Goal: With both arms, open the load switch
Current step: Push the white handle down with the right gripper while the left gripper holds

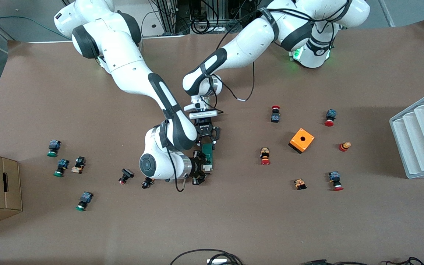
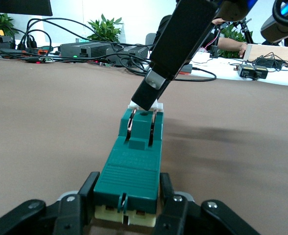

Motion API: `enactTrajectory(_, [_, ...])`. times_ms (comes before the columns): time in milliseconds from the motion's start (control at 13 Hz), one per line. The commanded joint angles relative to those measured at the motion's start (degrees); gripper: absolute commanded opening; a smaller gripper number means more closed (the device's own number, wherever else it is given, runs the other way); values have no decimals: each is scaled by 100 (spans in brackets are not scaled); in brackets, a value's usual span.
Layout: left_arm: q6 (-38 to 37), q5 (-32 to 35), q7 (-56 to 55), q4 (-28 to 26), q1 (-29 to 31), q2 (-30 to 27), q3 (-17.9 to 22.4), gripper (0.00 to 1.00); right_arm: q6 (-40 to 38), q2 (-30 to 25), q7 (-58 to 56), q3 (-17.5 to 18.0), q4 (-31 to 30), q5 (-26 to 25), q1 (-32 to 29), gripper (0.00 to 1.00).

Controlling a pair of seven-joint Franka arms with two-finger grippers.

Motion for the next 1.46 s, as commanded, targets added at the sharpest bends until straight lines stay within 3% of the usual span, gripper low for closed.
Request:
enactTrajectory(0, [-39,-10,-59,51,7,68,-70,56,19,126,14,-24,177,144,33,40])
enactTrajectory(231, [-39,-11,-59,51,7,60,-79,56,28,118,14,-24,169,135,51,30])
enactTrajectory(1388, [-31,-19,-50,51,-2,68,-79,56,-16,-216,-4,-6,-148,-32,86,28])
